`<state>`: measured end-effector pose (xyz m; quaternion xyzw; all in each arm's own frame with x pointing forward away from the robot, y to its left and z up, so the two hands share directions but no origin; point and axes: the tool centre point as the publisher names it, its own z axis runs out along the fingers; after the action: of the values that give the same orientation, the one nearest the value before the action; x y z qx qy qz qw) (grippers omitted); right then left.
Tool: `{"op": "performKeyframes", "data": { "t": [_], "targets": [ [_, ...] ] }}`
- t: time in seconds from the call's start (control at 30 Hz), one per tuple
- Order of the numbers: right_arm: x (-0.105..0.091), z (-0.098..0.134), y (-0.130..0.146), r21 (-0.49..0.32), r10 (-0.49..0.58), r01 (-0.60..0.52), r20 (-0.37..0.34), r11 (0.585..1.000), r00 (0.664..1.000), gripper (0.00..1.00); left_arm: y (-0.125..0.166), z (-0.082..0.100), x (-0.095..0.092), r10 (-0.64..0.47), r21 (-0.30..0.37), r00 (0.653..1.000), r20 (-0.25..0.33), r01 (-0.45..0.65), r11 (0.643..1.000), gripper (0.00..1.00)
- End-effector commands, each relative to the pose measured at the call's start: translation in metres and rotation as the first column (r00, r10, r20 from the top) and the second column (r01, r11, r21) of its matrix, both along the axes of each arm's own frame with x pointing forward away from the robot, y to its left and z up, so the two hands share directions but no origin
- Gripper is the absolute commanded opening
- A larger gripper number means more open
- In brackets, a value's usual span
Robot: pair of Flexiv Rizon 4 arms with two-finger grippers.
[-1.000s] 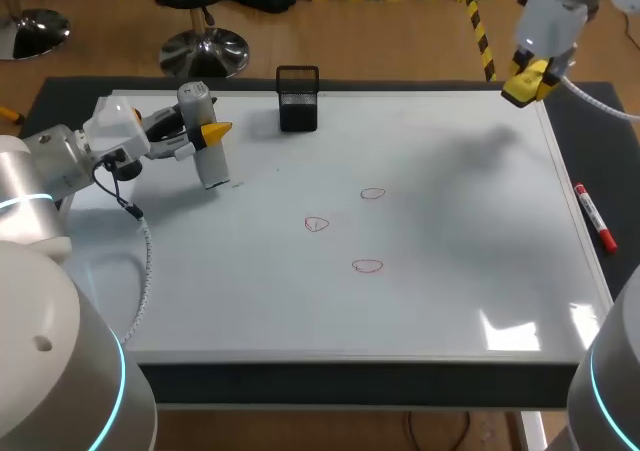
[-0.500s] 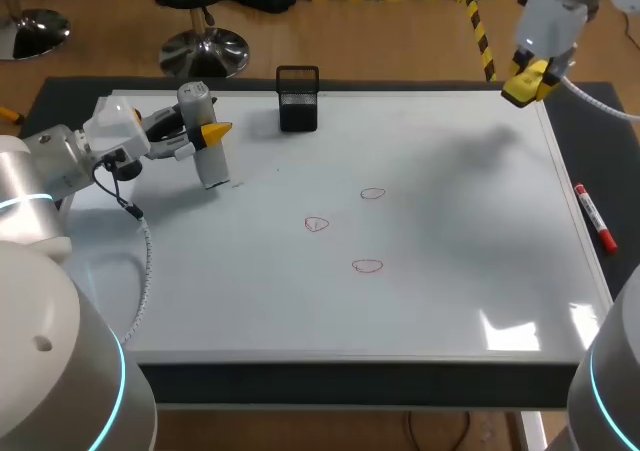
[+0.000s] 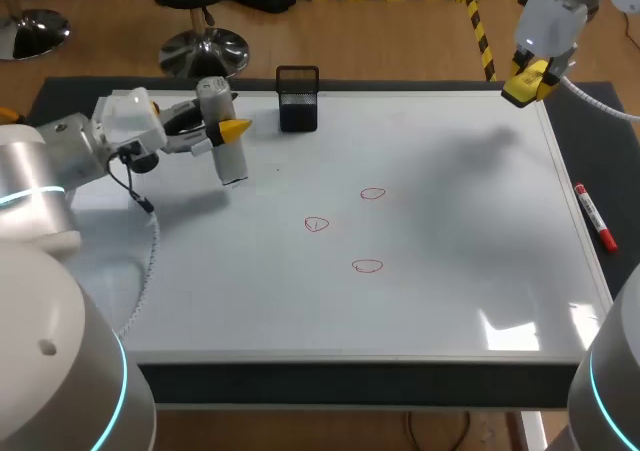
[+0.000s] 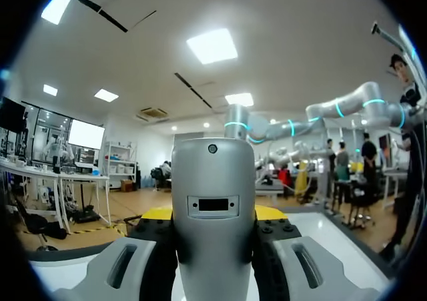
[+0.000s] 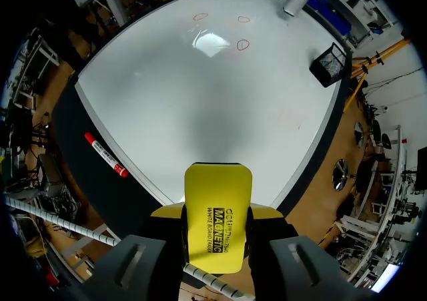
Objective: Pick up the inspection probe, press it on each red-marked spot on the whiteboard one by one, put down the probe, pick up the eraser, and wipe off all the red marks.
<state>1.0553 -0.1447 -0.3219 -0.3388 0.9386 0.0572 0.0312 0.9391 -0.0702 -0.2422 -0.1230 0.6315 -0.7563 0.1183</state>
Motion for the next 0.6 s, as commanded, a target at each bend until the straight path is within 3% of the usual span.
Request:
{"op": "performKeyframes", "data": {
  "t": [0.03,0.33,0.6],
  "targets": [
    [0.001,0.001,0.000,-0.003,0.002,-0.002,-0.003,1.000,1.000,0.00,-0.020,0.003,-0.005,-0.028,0.009,1.000,-0.012,0.028,1.000,0.00],
    [0.001,0.001,0.000,-0.003,0.002,-0.002,-0.003,1.000,1.000,0.00,-0.067,0.006,-0.027,-0.135,-0.013,0.991,-0.012,0.135,0.991,0.00],
    [0.001,0.001,0.000,-0.003,0.002,-0.002,-0.003,1.000,1.000,0.00,-0.101,-0.002,-0.041,-0.225,-0.028,0.974,-0.021,0.225,0.974,0.00]
  ]
}}
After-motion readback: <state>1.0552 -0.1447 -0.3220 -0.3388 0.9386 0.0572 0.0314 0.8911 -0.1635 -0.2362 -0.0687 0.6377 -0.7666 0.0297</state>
